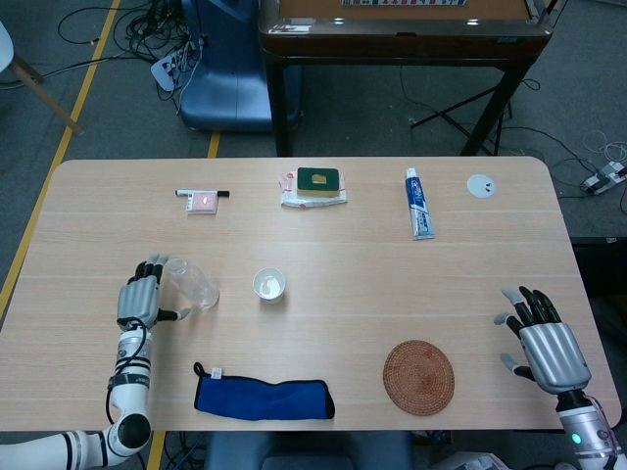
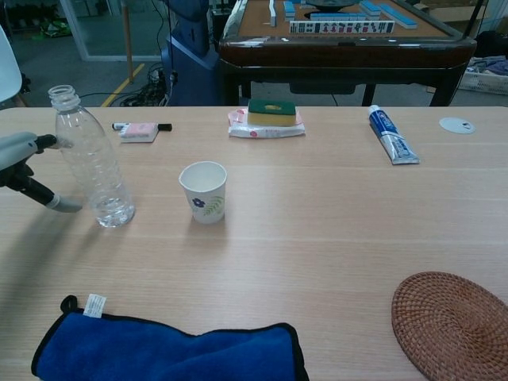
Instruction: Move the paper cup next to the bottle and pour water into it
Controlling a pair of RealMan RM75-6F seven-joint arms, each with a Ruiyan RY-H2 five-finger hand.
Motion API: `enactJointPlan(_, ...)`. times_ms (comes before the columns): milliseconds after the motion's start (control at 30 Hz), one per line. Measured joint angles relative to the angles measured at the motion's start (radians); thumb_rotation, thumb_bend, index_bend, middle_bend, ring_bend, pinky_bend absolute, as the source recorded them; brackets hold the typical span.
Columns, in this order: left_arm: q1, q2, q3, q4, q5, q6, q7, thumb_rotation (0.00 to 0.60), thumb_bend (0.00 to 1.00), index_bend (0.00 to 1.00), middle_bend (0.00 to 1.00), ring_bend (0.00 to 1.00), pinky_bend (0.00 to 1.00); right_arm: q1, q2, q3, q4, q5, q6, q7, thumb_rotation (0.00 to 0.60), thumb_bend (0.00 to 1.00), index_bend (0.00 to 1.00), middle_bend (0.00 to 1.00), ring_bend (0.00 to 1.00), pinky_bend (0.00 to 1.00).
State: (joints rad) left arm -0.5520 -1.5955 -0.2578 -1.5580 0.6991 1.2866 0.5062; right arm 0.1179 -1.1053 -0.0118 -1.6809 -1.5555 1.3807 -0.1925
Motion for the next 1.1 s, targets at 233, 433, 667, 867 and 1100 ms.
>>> enactJointPlan(233,0.044,0.049,0.046,0.015,0.079,0.001,-0.048,0.6,0.0,0.0,0.02,0.0,0.16,0.0,-0.002,0.001,0.001,0.003,0.0,-0.006,0.6,0.19,0.39,0.1,0.0,0.08)
enactJointPlan(433,0.09,0.1,0.108,0.034,0.239,0.0,-0.151,0.6,0.0,0.0,0.02,0.0,0.16,0.002,-0.009,0.002,0.004,0.014,-0.01,-0.02,0.6,0.19,0.39,0.1,0.0,0.08)
enactJointPlan(667,0.152,0.171,0.206,0.094,0.464,0.019,-0.293,0.6,0.0,0.0,0.02,0.0,0.16,0.005,-0.02,-0.001,0.002,0.016,-0.019,-0.043,0.6,0.19,0.39,0.1,0.0,0.08)
enactJointPlan(867,0.215,0.227,0.271,0.153,0.591,0.065,-0.361,0.6,0.0,0.02,0.02,0.0,0.16,0.001,-0.028,0.003,0.002,0.022,-0.01,-0.065,0.6,0.19,0.39,0.1,0.0,0.08)
enactJointPlan(1100,0.281,0.26,0.33,0.167,0.708,0.167,-0.289,0.6,0.0,0.1,0.07,0.03,0.16,-0.002,-0.038,0.014,0.005,0.039,0.001,-0.089,0.6,0.19,0.39,0.11,0.0,0.08)
